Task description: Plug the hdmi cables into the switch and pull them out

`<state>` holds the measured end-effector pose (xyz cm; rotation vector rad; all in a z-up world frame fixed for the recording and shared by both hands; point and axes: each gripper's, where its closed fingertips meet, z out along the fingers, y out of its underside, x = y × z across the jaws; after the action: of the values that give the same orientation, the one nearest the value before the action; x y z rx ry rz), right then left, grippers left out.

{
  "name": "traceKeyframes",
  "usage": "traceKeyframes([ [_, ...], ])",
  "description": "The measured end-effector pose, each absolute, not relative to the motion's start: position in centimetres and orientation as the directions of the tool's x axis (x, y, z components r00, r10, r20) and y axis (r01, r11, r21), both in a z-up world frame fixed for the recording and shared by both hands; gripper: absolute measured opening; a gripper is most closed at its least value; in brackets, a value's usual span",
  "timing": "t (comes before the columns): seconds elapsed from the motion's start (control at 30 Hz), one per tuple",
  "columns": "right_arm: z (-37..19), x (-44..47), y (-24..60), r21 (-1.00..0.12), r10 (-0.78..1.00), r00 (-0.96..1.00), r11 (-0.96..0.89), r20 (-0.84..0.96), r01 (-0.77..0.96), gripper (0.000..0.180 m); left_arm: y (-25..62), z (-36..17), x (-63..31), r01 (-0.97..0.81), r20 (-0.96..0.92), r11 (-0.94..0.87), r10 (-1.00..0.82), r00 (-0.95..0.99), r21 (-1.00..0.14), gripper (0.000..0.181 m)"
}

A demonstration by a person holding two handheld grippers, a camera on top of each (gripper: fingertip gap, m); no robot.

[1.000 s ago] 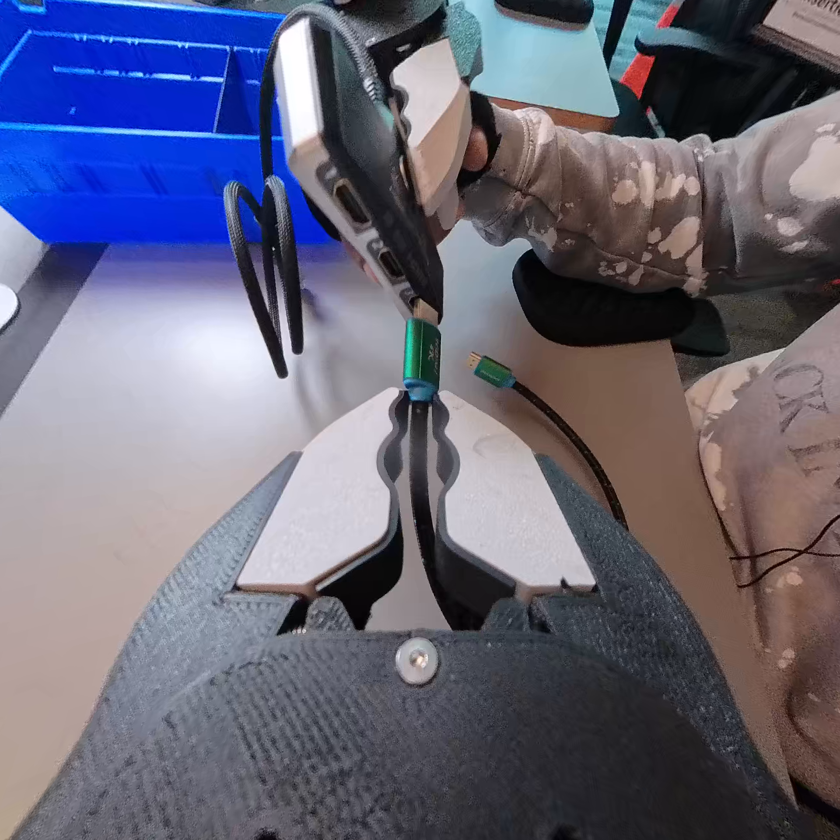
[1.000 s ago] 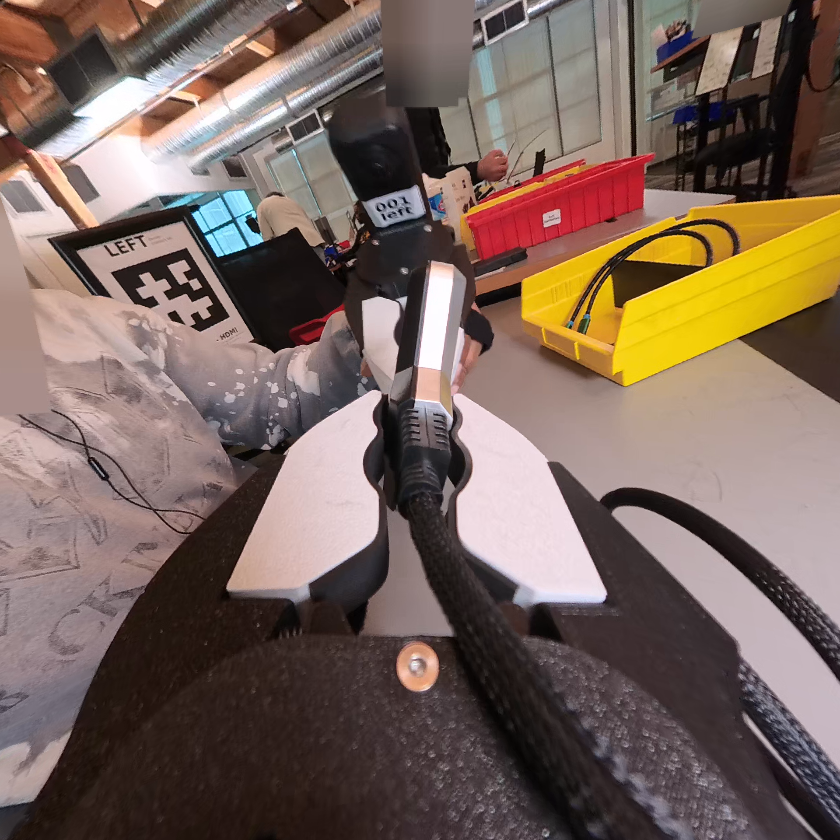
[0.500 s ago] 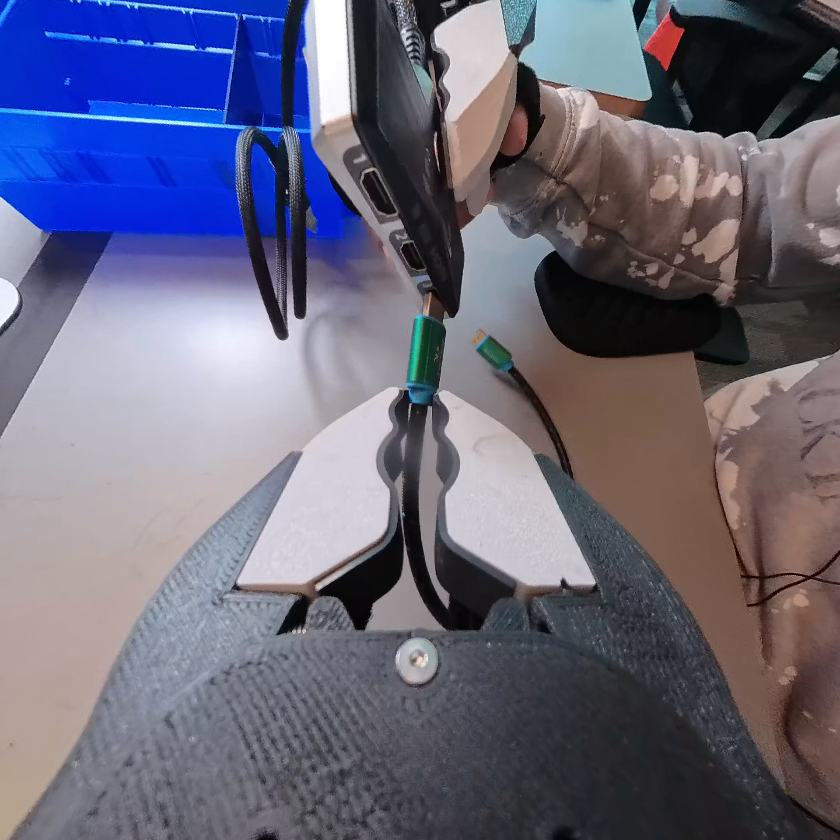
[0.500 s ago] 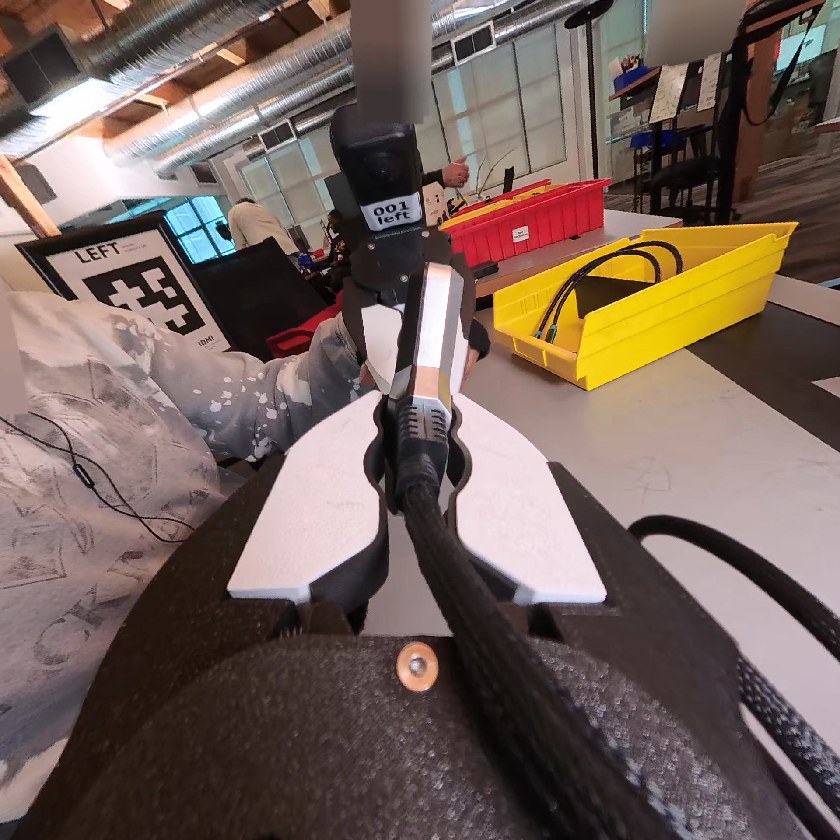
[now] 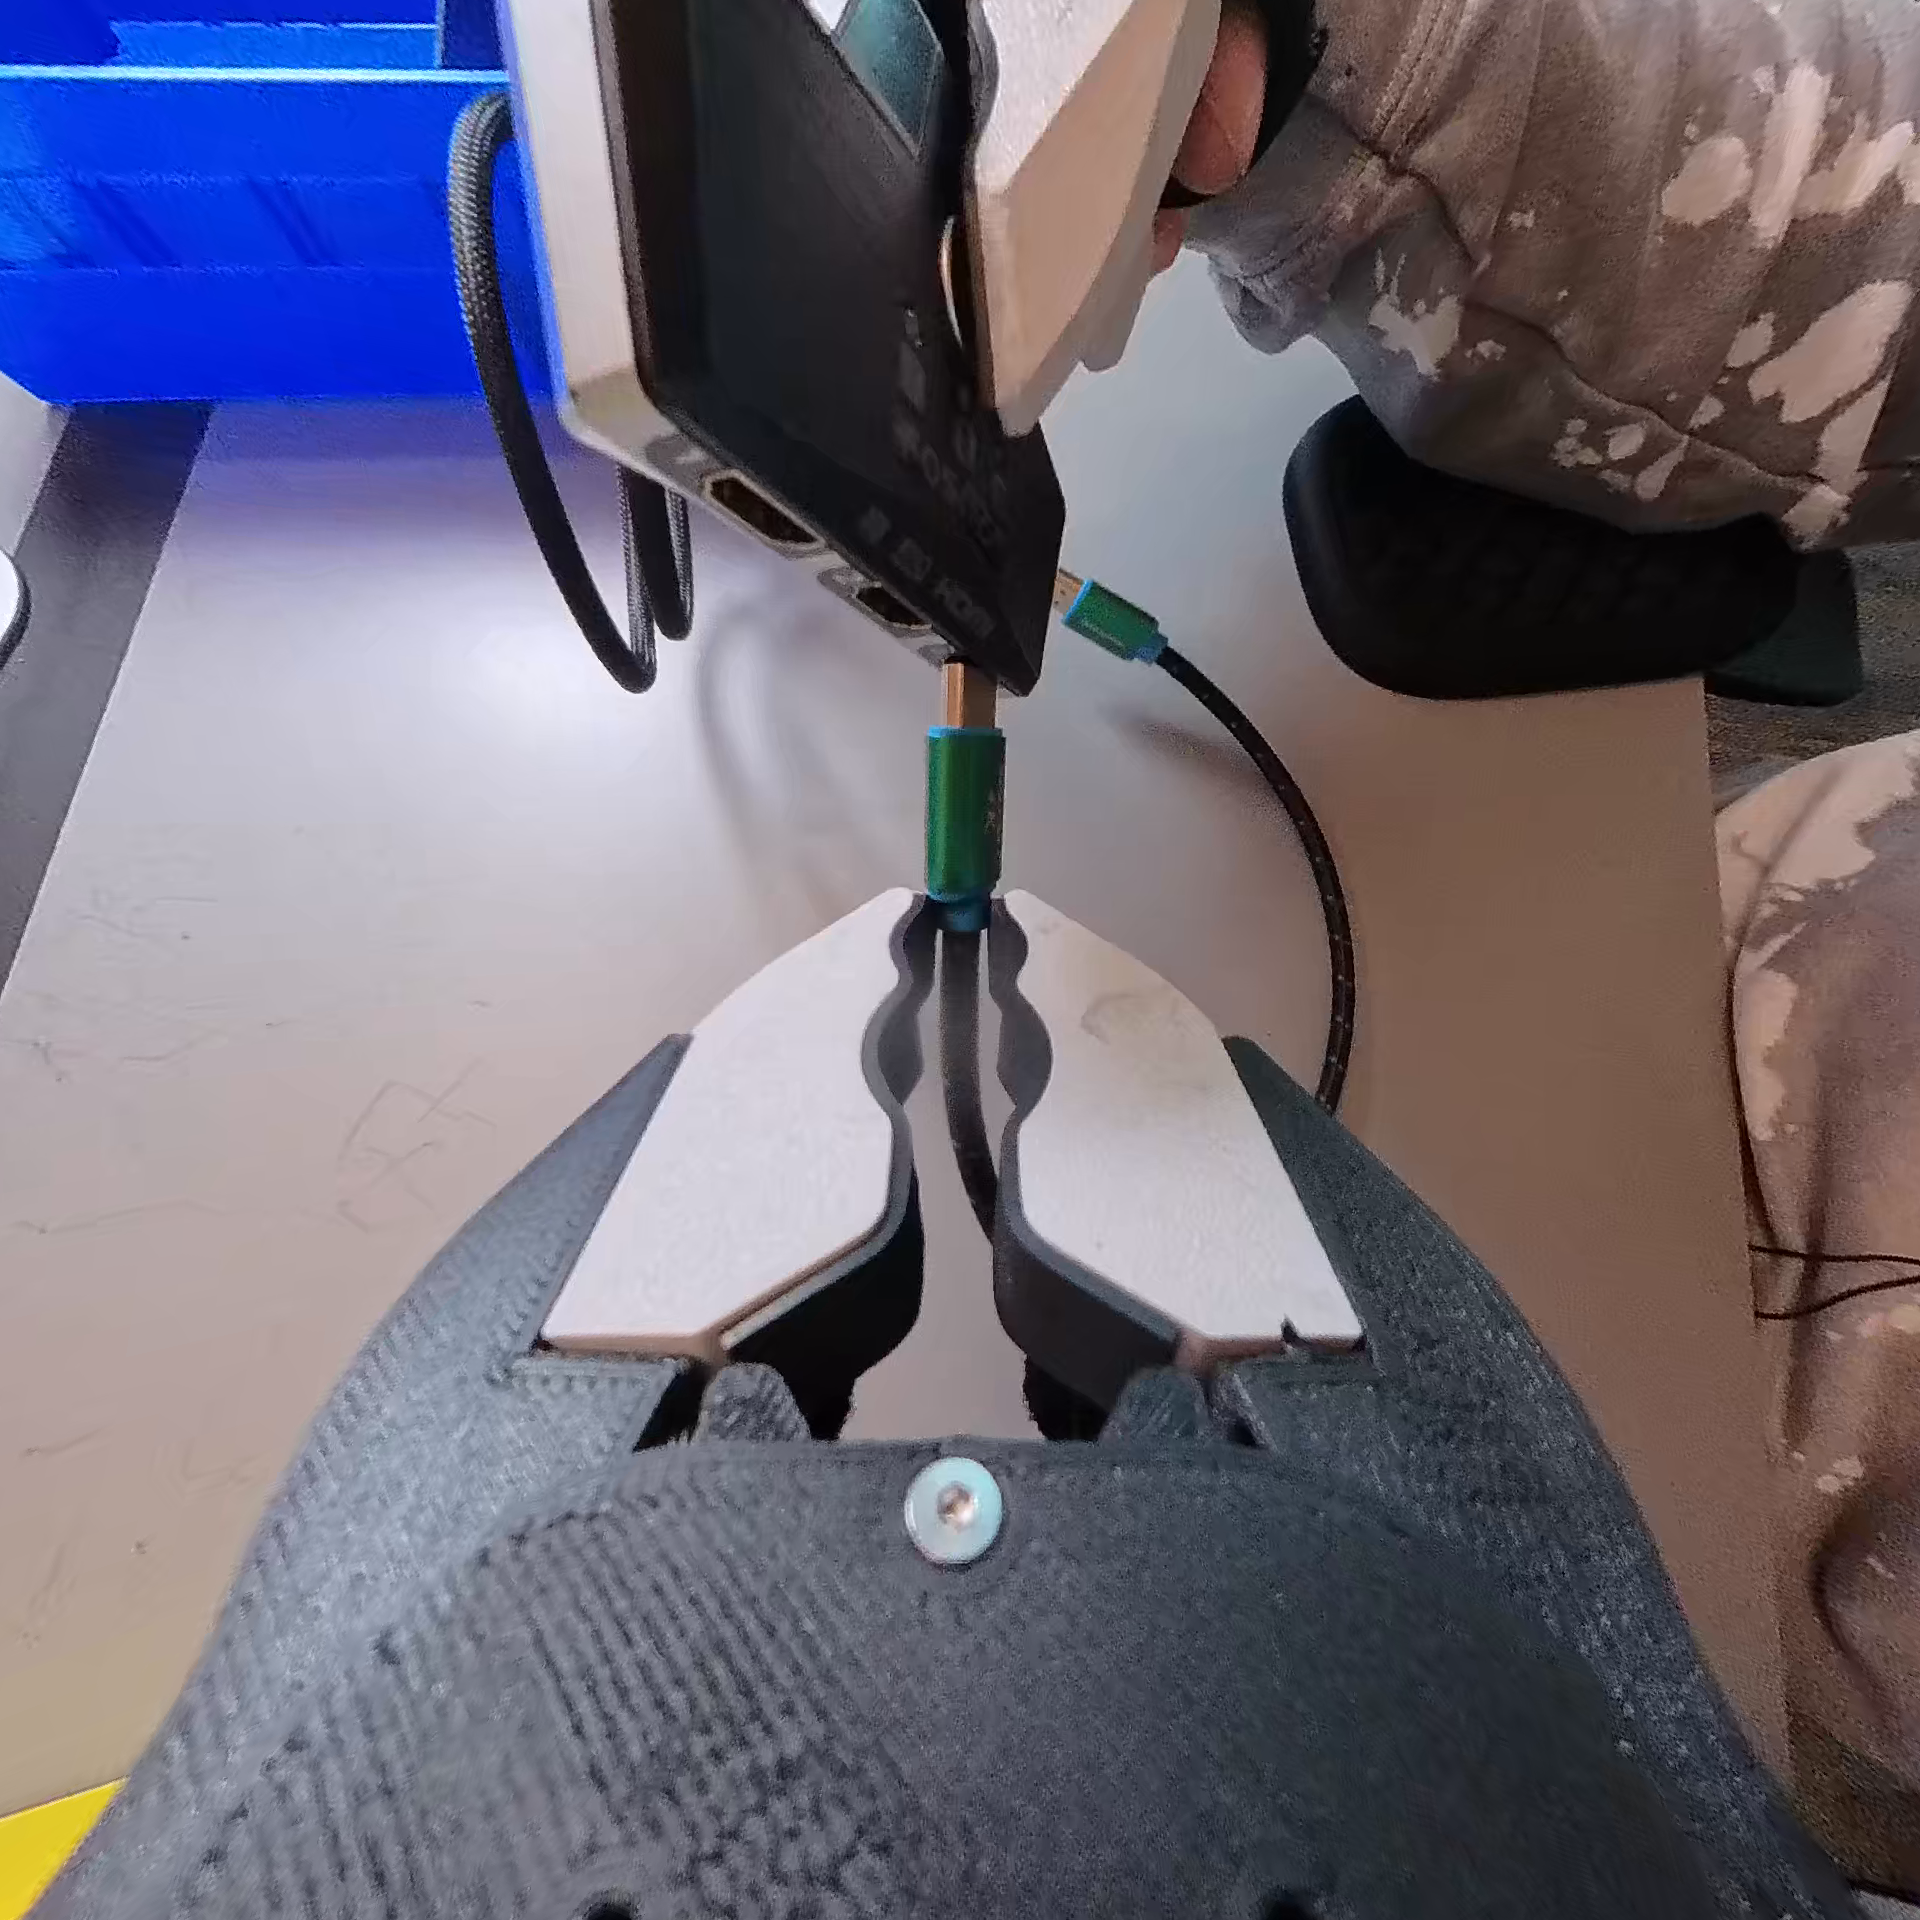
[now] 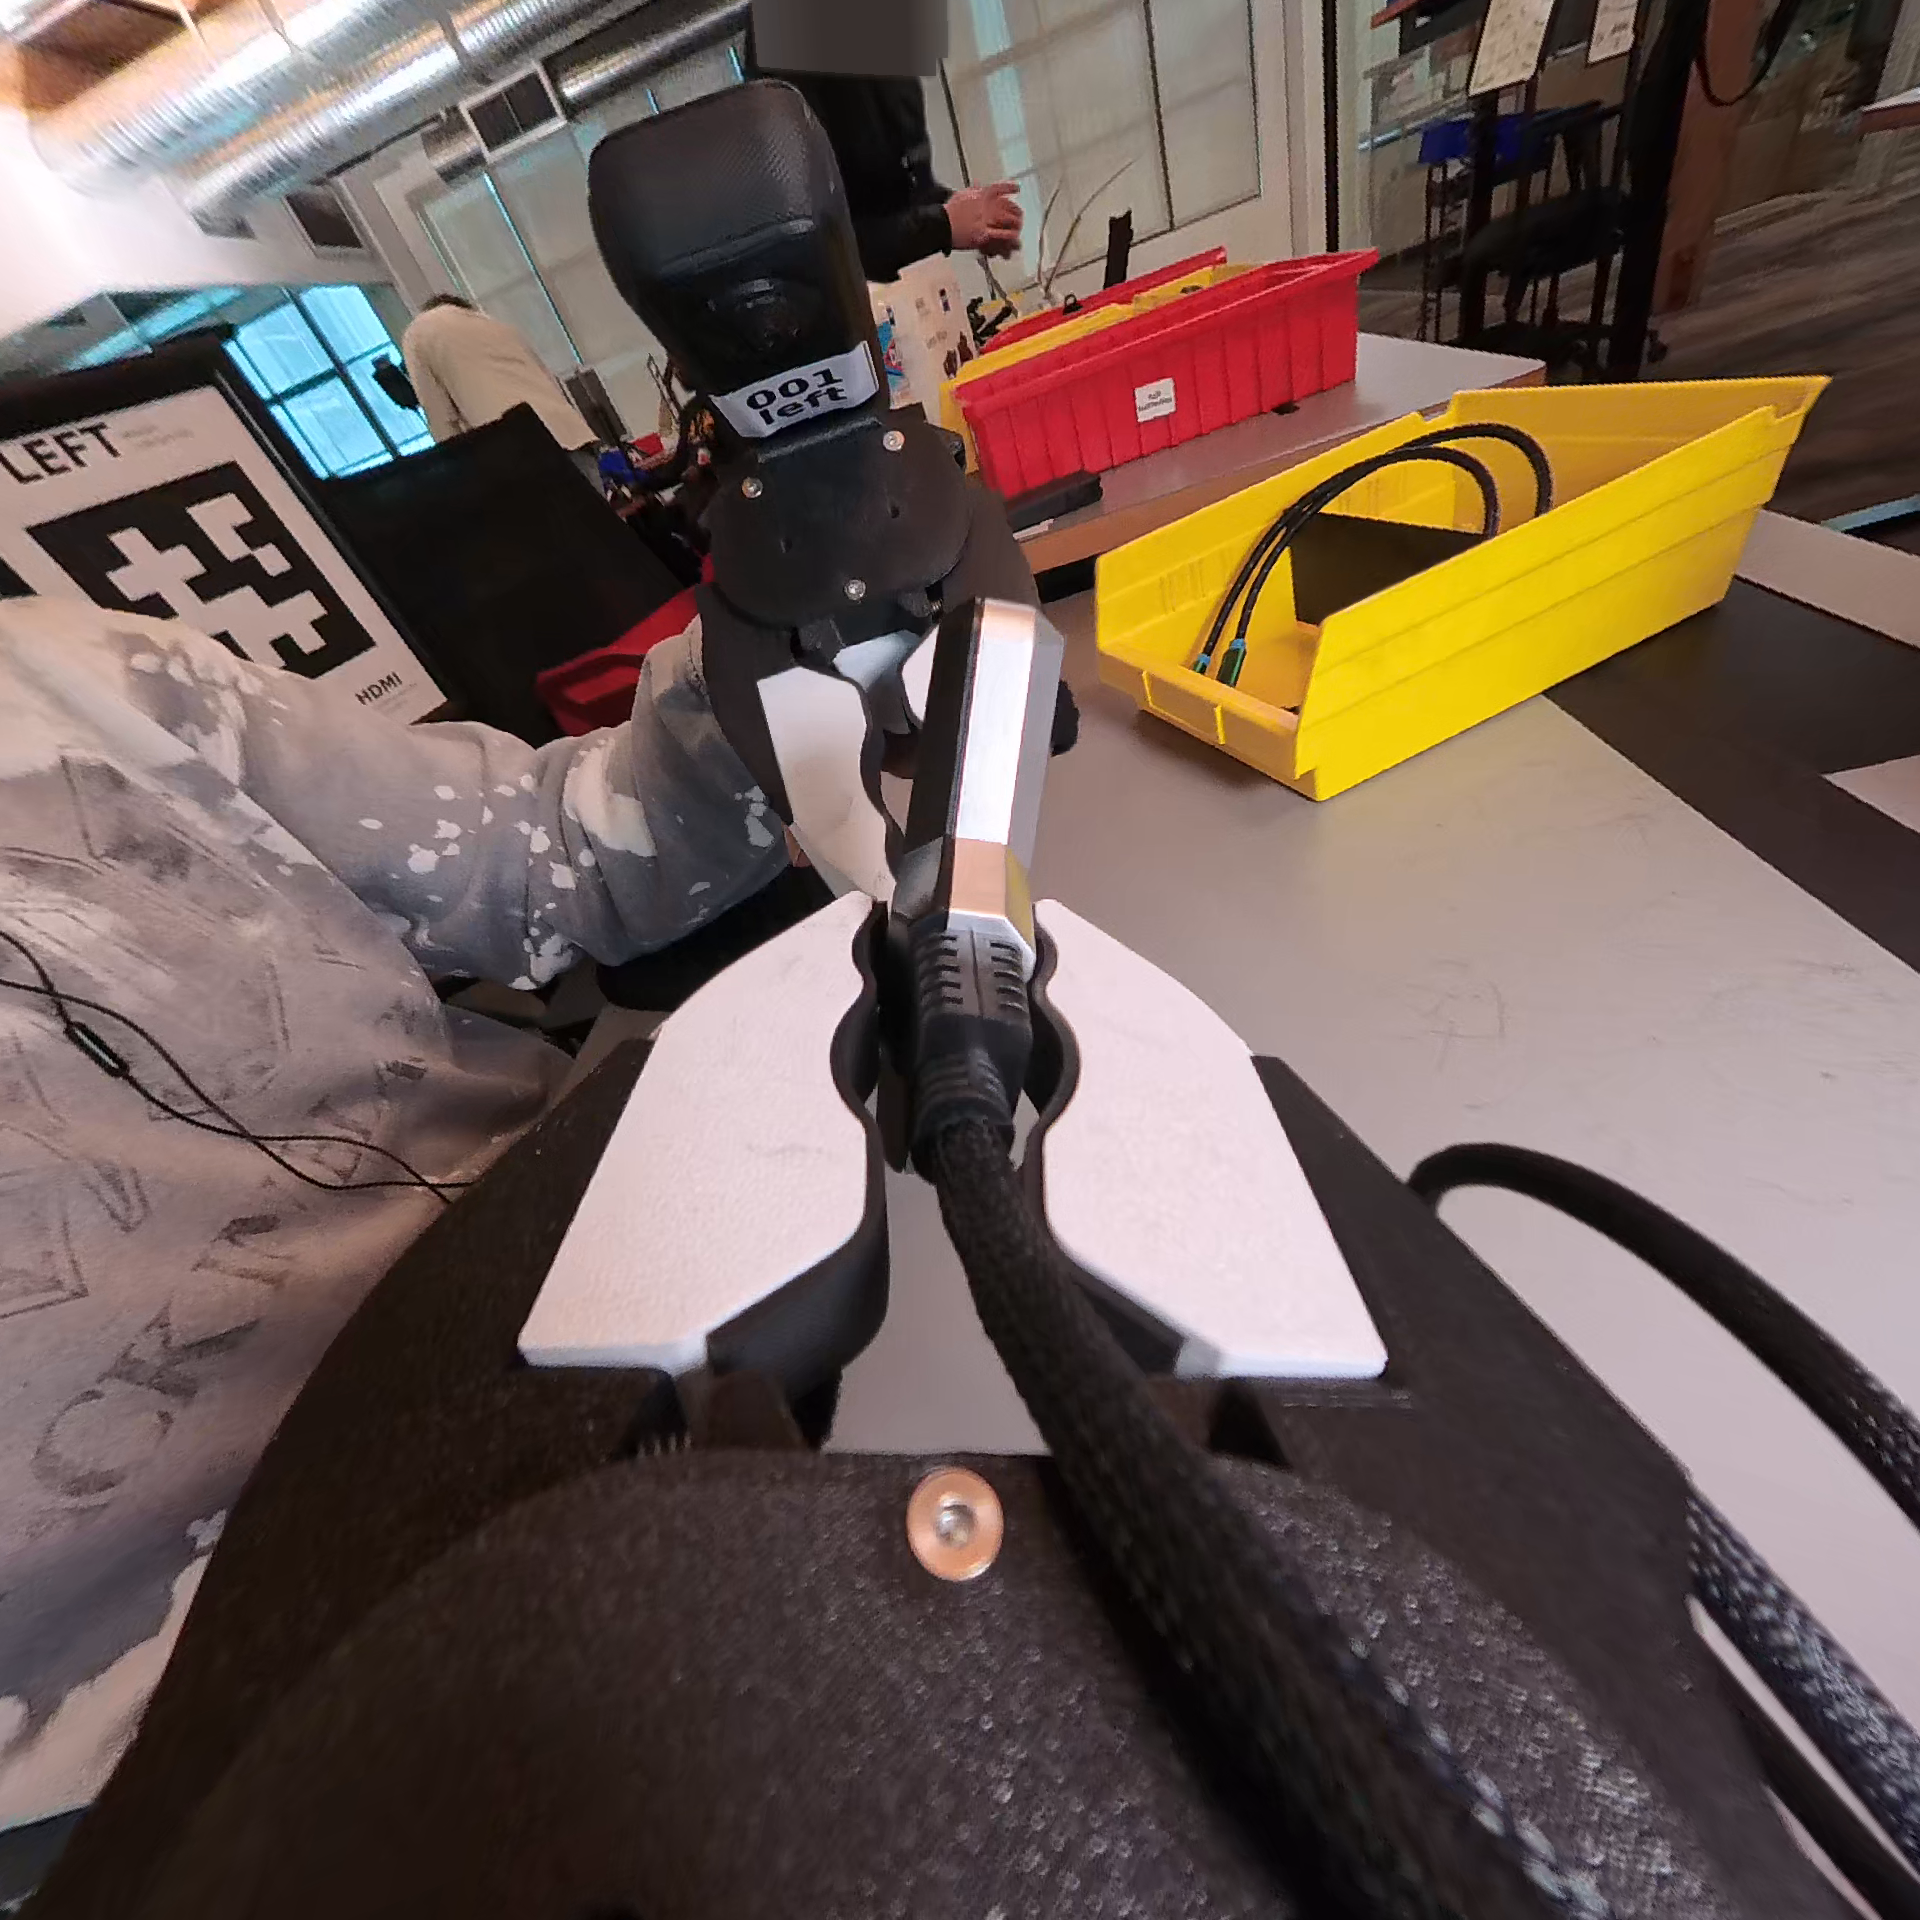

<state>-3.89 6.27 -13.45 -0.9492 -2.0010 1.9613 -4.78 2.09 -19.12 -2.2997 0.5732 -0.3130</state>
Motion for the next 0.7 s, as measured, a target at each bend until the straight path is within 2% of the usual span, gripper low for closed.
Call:
traceKeyframes([
  [0.03,-13.5,-3.9,6.2,-0.949,0.559,-0.777,-0.063,-0.291,0.310,0.023,2.0,-19.1,-4.7,-0.312,0.055,-0.633,-0.490,0.870,-0.708,0.011],
  [0.23,-13.9,-3.4,5.2,-0.944,0.541,-0.793,-0.005,-0.281,0.331,0.023,1.2,-19.7,-4.2,-0.349,0.073,-0.653,-0.528,0.846,-0.673,0.010],
  [0.4,-13.8,-3.2,5.3,-0.936,0.522,-0.793,-0.026,-0.313,0.352,0.023,0.9,-18.8,-3.9,-0.310,0.127,-0.629,-0.551,0.825,-0.713,0.010],
  [0.57,-14.5,-3.7,4.7,-0.931,0.523,-0.790,-0.018,-0.319,0.364,0.024,1.0,-20.0,-3.8,-0.340,0.117,-0.658,-0.547,0.829,-0.672,0.011],
  [0.7,-13.2,-4.3,5.8,-0.945,0.566,-0.764,-0.093,-0.309,0.314,0.024,1.7,-18.3,-4.0,-0.232,0.172,-0.609,-0.531,0.830,-0.759,0.010],
])
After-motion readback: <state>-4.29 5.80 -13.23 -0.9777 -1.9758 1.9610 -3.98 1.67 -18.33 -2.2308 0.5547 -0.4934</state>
